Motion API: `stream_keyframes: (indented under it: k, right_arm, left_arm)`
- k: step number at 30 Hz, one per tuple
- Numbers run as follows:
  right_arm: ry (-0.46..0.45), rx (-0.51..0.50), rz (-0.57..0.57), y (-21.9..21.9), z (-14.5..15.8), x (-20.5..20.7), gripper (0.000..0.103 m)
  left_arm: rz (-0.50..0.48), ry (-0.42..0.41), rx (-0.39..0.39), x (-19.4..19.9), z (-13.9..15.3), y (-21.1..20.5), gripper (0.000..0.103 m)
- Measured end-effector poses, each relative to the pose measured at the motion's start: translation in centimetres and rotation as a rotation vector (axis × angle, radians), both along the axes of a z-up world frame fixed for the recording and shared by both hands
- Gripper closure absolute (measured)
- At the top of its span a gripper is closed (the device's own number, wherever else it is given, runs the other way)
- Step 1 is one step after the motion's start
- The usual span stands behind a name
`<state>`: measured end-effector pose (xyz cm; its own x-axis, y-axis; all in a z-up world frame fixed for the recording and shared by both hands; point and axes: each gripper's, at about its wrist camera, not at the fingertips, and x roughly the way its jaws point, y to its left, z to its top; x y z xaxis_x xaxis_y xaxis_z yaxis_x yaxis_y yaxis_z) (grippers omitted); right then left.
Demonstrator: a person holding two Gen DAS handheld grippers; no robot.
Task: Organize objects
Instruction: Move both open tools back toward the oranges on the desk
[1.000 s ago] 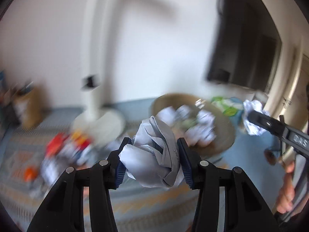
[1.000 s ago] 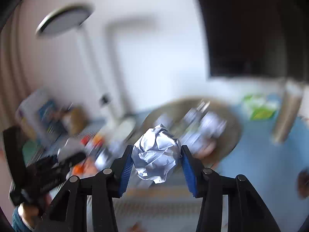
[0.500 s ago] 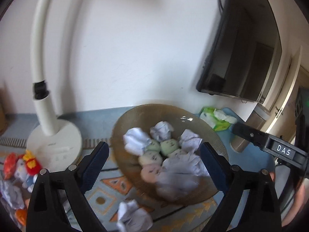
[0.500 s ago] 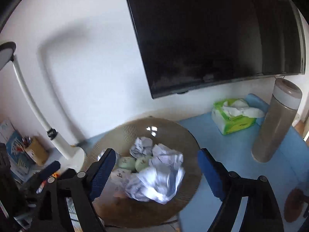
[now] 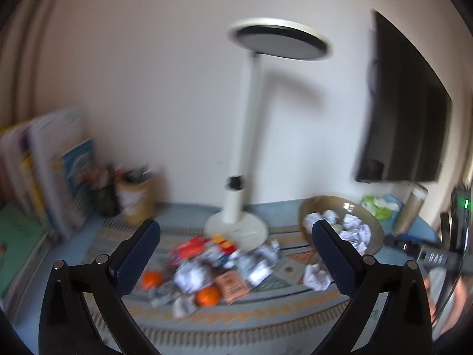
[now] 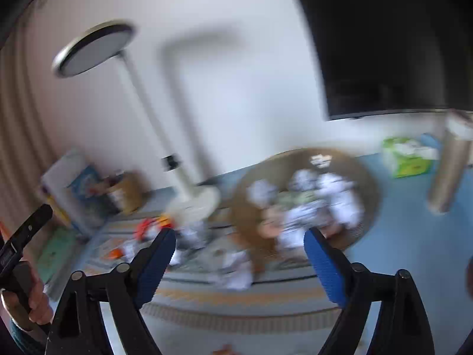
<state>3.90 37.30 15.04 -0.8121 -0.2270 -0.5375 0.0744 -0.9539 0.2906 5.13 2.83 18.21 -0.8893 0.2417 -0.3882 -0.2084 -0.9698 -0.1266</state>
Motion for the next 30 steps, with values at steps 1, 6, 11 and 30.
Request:
stream_keyframes:
  k: [1,6,11,30]
  right_arm:
    - [-0.002,0.005,0.010,-1.3,-0.6,0.4,0.012]
    - [-0.107,0.106,-0.023,-6.2,-6.4,0.9,0.012]
    - [-0.178,0.119,-0.047,-6.7,-11.4,-0.2,0.012]
    - [-0.226,0.273,-0.028,-10.0,-13.2,-1.2,0.009]
  left_arm:
    - [0.039,-0.024,0.020,0.3,-1.1,-1.7,0.000]
    - [0.183,-0.152,0.011,-0.7,-8.6,-5.7,0.001]
    - [0.222,-0.233,-0.034,-1.6,-15.4,-6.1,0.001]
    - [0.083,-0.360,0.002,-4.2,-16.3,-8.4,0.001]
